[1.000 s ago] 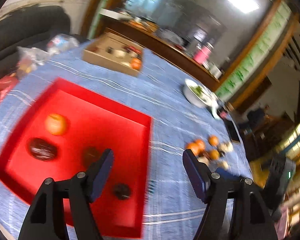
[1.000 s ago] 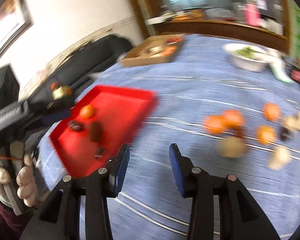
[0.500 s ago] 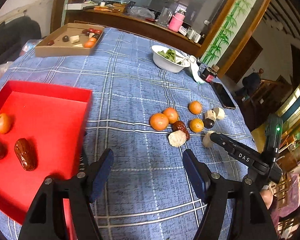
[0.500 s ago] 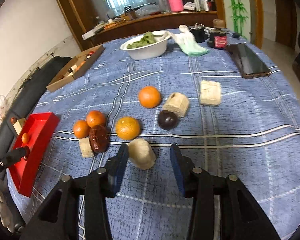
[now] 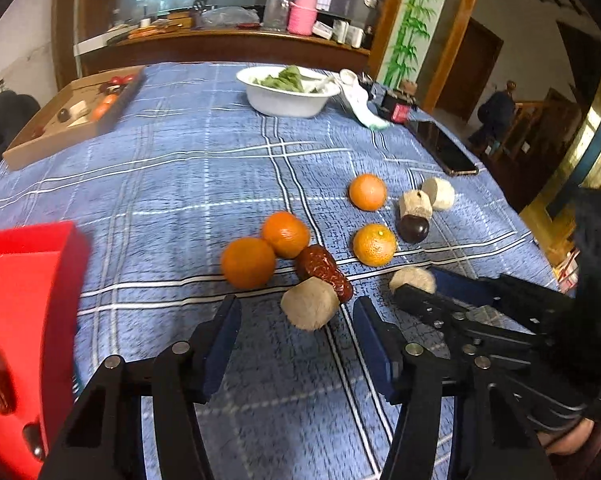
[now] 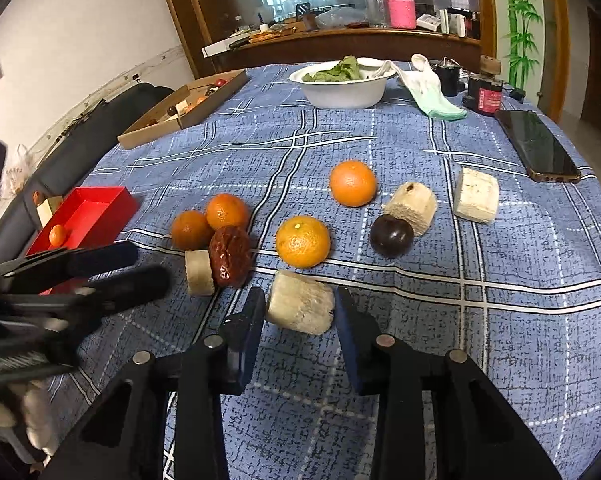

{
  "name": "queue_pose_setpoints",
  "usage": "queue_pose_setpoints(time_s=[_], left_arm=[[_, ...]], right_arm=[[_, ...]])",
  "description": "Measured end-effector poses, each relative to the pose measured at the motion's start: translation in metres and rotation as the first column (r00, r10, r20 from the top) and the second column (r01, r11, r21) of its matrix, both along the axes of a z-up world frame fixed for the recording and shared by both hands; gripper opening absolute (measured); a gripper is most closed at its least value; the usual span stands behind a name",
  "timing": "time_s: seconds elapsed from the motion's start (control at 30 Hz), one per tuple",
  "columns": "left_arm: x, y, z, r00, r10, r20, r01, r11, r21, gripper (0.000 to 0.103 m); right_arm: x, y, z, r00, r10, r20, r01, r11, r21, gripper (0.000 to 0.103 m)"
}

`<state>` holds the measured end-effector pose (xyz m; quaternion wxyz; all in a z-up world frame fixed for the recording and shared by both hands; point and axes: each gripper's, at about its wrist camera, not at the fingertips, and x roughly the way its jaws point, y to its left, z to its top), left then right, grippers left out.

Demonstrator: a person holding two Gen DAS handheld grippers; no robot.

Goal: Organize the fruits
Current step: 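Grasp a beige root slice with the left tool while the right tool grasps a white yam piece, then carry the root slice and yam piece over the red tray and release both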

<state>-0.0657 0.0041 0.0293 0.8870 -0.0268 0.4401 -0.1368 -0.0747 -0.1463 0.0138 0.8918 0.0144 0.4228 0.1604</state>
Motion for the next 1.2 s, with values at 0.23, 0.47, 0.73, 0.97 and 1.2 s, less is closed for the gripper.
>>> queue_pose_setpoints(time_s=[0.23, 0.47, 0.73, 0.97, 1.2], left_arm=[[0.015, -0.017, -0.019, 0.998, -0.060, -0.030, 0.060, 0.998, 0.027, 0.055], [0.013, -0.023, -0.021, 0.998, -0.062, 0.011, 0.061, 0.997, 0.041, 0.034], [-0.013, 0.014, 0.009, 0.997, 0.012, 0.079, -0.007, 0.998, -0.066, 0.035], [-0.030, 0.056, 0.030, 0.988, 0.107, 0.110, -0.091, 0.986, -0.143, 0.035], [-0.052, 0.100, 0.047, 0.970, 0.176, 0.168, -0.148, 0.975, -0.168, 0.035]], right_arm=[[0.008, -0.044, 0.006, 0.989, -0.147, -0.011, 0.147, 0.983, 0.108, 0.033], [0.010, -0.046, 0.004, 0.988, -0.149, -0.028, 0.151, 0.979, 0.135, 0.033], [0.013, -0.048, 0.001, 0.984, -0.178, -0.021, 0.180, 0.978, 0.103, 0.033], [0.013, -0.048, -0.002, 0.976, -0.218, -0.007, 0.218, 0.974, 0.057, 0.033], [0.011, -0.037, 0.000, 0.975, -0.223, 0.026, 0.223, 0.975, -0.016, 0.033]])
